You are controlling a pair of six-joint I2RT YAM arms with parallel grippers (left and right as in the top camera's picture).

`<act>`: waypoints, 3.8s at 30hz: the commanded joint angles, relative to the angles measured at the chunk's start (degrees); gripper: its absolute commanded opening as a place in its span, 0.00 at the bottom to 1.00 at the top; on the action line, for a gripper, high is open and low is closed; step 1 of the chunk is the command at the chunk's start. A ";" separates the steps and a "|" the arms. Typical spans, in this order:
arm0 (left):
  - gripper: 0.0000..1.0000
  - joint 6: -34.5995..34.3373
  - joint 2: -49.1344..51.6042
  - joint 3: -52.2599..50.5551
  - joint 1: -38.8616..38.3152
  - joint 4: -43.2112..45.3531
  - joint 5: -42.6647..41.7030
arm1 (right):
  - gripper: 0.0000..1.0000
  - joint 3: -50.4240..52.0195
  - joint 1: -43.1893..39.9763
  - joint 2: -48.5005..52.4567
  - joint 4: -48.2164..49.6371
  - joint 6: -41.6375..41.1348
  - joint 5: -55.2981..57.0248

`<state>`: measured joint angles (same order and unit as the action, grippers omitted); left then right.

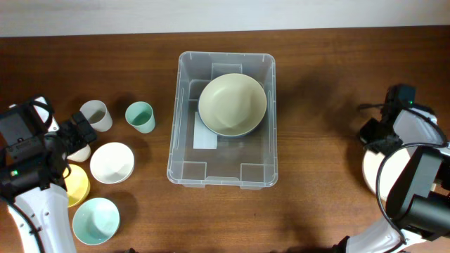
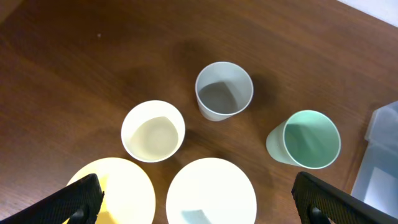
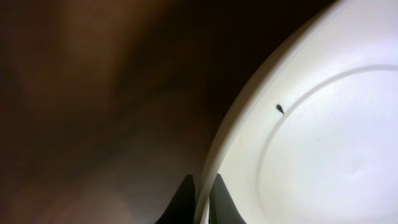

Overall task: Pack container
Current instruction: 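Move the right gripper to the second cream bowl at right, then grasp the second cream bowl rim with the right gripper and lift, then place the cream bowl into the stacked bowl in the container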

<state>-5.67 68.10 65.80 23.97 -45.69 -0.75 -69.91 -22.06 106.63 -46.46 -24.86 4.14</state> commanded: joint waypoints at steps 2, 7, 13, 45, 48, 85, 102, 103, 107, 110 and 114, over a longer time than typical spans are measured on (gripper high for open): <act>0.99 -0.57 0.20 1.05 0.31 -0.02 -1.90 | 0.04 -6.91 4.04 -4.31 -0.55 7.87 -6.93; 0.99 -0.57 0.20 1.05 0.31 -0.04 -1.92 | 0.04 -17.64 12.66 -7.80 -4.94 16.46 -7.58; 0.99 -0.57 0.20 1.05 0.31 -0.07 -1.92 | 0.04 -31.26 26.56 -8.55 -10.56 28.09 -6.56; 0.99 -0.57 0.20 1.05 0.31 -0.07 -1.92 | 0.99 -22.97 15.37 5.38 -13.75 5.68 6.82; 1.00 -0.57 0.20 1.05 0.31 -0.04 -1.90 | 0.99 -21.20 14.53 8.76 -13.29 4.33 7.21; 0.99 -0.57 0.20 1.05 0.31 -0.28 -1.90 | 0.04 -19.15 11.52 18.23 -11.89 1.86 11.08; 0.99 -0.57 0.20 1.05 0.31 -0.37 -1.90 | 0.04 -32.24 22.91 -2.36 -15.52 18.73 4.79; 0.99 -0.57 0.20 1.05 0.31 -0.39 -1.90 | 0.04 -33.00 24.22 -3.41 -15.30 21.53 2.89; 0.99 -0.57 0.20 1.05 0.31 -0.46 -1.90 | 0.04 -35.85 31.95 -6.67 -14.67 34.91 -3.45; 0.99 -0.57 0.20 1.05 0.31 -0.44 -1.92 | 0.04 -36.17 39.04 -7.21 -13.75 43.74 -3.74; 0.99 -0.57 0.20 1.05 0.31 -0.46 -2.08 | 0.04 -36.17 47.08 -5.64 -13.09 52.37 -3.74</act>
<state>-5.67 68.10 65.80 23.97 -46.11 -1.78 -105.75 20.97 99.74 -59.99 16.64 1.83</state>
